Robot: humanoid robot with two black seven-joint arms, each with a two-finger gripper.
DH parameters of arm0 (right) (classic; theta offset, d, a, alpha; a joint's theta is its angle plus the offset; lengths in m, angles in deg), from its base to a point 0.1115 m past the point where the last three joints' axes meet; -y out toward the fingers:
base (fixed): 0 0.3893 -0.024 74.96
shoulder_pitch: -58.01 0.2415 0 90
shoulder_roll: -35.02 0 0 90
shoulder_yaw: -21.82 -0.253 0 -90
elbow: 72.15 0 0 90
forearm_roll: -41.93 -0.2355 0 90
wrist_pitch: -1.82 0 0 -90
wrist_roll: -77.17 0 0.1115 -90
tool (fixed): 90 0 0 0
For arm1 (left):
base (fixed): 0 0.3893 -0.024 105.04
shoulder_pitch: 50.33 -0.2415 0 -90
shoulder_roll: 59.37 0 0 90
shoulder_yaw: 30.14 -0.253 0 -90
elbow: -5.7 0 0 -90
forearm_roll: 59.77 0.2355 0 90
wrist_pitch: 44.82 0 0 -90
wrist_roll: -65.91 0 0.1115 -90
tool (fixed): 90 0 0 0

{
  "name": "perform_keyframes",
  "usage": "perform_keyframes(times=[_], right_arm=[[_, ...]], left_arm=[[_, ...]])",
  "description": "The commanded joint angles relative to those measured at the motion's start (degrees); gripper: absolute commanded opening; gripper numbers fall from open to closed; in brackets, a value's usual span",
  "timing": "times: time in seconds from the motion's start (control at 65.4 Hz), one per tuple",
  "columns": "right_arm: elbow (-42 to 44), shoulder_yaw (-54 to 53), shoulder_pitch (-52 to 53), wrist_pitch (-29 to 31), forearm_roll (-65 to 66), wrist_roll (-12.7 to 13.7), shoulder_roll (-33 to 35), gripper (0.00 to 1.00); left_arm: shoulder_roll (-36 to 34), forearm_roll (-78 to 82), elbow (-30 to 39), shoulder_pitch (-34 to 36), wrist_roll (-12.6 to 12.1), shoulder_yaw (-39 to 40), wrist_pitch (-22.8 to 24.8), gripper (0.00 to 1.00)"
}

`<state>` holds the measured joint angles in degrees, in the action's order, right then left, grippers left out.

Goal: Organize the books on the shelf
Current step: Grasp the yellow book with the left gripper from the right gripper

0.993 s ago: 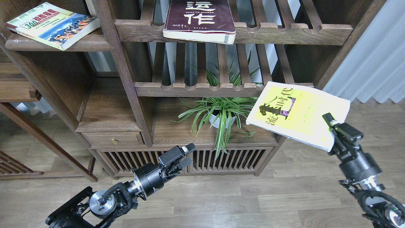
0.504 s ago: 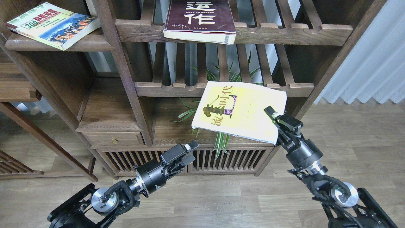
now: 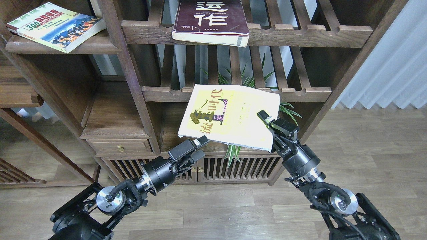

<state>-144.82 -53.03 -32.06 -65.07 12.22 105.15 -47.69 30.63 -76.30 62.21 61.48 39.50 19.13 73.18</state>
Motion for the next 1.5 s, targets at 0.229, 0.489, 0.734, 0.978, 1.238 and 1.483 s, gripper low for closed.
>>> perform_keyframes(times=[0.229, 0.489, 0.734, 0.978, 1.238, 1.483], right_arm=[[0.0, 4.7, -0.9, 0.2, 0.0, 0.0, -0.2, 0.03], [0.1, 5.5, -0.9, 0.0, 0.8, 0.0, -2.6, 0.03], [0.2, 6.2, -1.2, 0.2, 1.3, 0.0, -3.4, 0.04], [0.2, 6.3, -1.7, 0.3, 1.6, 0.0, -4.3, 0.04], [0.3, 6.3, -1.8, 0.4, 3.1, 0.0, -5.3, 0.08], [2.4, 6.3, -1.4, 0.0, 9.3, 0.0, -6.7, 0.66]], left_arm=[[0.0, 0.1, -0.4, 2.3, 0.0, 0.2, 0.0, 1.0], [0.0, 0.1, -0.7, 2.3, 0.0, 2.7, 0.0, 0.79], [0.0, -0.4, -1.3, 2.4, -0.4, 6.3, 0.0, 0.21], [0.0, -3.7, -3.4, 2.5, -1.0, 10.1, 0.0, 0.01], [0.0, -3.7, -3.0, 2.3, -1.6, 10.4, 0.0, 0.01], [0.0, -3.7, -2.2, 2.4, -1.6, 9.4, 0.0, 0.0]])
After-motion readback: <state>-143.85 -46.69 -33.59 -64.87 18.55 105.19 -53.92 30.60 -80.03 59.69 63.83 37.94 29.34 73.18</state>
